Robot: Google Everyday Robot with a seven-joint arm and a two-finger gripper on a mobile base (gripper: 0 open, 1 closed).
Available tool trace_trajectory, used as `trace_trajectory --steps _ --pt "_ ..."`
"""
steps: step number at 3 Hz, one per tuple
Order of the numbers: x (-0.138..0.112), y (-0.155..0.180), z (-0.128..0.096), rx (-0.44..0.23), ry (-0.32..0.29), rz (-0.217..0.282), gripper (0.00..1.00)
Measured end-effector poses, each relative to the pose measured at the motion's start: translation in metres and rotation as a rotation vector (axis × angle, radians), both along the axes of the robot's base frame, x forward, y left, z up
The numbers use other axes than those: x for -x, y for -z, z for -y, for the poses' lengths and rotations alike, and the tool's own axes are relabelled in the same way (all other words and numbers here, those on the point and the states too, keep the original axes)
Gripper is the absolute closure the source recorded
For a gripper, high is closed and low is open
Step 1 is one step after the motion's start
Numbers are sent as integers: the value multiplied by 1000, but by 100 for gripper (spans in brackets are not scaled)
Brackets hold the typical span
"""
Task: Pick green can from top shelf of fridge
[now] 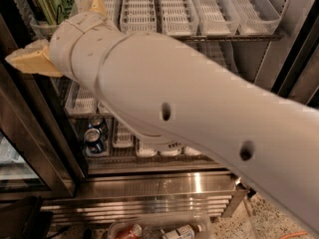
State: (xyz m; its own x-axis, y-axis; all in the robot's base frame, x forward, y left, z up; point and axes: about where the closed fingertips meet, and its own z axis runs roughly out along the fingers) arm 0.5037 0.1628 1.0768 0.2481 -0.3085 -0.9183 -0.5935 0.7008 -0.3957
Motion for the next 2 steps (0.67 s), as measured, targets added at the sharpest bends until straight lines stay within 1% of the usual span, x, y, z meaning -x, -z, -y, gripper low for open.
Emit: trace_trajectory --steps 1,2 --pt "-3 10 -17 -60 55 2 0" --pt "-1 28 -26 -98 131 1 0"
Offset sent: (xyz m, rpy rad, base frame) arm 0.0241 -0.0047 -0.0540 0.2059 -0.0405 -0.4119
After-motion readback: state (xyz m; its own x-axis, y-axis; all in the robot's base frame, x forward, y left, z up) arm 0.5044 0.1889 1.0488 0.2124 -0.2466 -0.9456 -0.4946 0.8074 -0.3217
